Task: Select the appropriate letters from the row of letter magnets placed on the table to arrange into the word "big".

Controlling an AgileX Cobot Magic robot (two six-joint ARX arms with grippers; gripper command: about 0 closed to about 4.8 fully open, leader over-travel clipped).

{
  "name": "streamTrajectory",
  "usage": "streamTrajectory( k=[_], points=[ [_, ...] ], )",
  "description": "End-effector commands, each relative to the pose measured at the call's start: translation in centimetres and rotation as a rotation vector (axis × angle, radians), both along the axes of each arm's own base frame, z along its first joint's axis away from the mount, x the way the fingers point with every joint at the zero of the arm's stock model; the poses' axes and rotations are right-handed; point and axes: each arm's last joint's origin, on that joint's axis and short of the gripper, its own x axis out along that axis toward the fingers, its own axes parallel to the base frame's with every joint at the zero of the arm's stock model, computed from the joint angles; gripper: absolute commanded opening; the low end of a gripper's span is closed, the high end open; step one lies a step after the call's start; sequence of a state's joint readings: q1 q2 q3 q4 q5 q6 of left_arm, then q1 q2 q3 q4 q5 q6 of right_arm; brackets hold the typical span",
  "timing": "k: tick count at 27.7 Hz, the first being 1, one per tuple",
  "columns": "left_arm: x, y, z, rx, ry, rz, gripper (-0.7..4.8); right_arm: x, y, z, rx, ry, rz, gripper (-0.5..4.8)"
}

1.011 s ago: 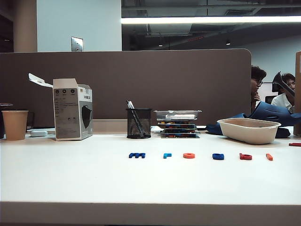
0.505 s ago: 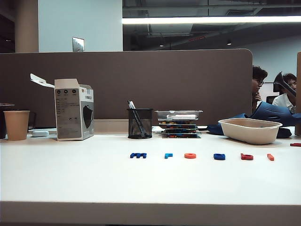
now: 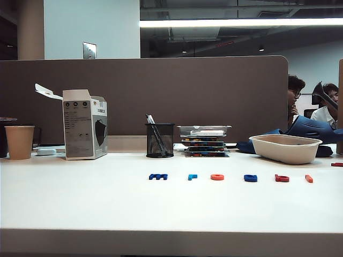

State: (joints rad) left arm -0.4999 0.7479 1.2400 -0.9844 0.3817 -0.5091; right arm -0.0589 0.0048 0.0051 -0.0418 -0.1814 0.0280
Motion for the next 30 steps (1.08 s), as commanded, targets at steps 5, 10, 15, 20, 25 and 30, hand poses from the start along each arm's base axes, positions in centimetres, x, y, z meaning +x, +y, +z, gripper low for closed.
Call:
streamTrajectory(
  k=[5,10,15,20,25,30],
  points=[
    [1.5,-4.2,0.1,0.123,0.035,0.032,-0.05,0.0,-0.1,0.0,0.025,-0.015,-0.035,0.21],
    [2.3,-7.2,-0.8,0.142,0.098,0.016,-0.05,0.0,-0.1,0.0,0.029,-0.013,-0.035,0.21],
    [2.8,-9.1,-1.5,0.123,0.172,0.083,-0.05,0.0,-0.1,0.0,0.029,-0.012,-0.035,0.21],
    [1.9,-10.3,-1.4,0.067,0.216,0.063,-0.05,0.0,-0.1,0.0,0.029,-0.012,-0.035,0.21],
    [0.4,-11.1,-1.5,0.079,0.208,0.053,-0.05,0.0,-0.1,0.0,0.03,-0.008,-0.034,0.21],
    [0.1,-11.2,-1.5,0.085,0.196,0.056,-0.05,0.0,-0.1,0.0,0.03,-0.008,-0.032,0.21]
  ],
)
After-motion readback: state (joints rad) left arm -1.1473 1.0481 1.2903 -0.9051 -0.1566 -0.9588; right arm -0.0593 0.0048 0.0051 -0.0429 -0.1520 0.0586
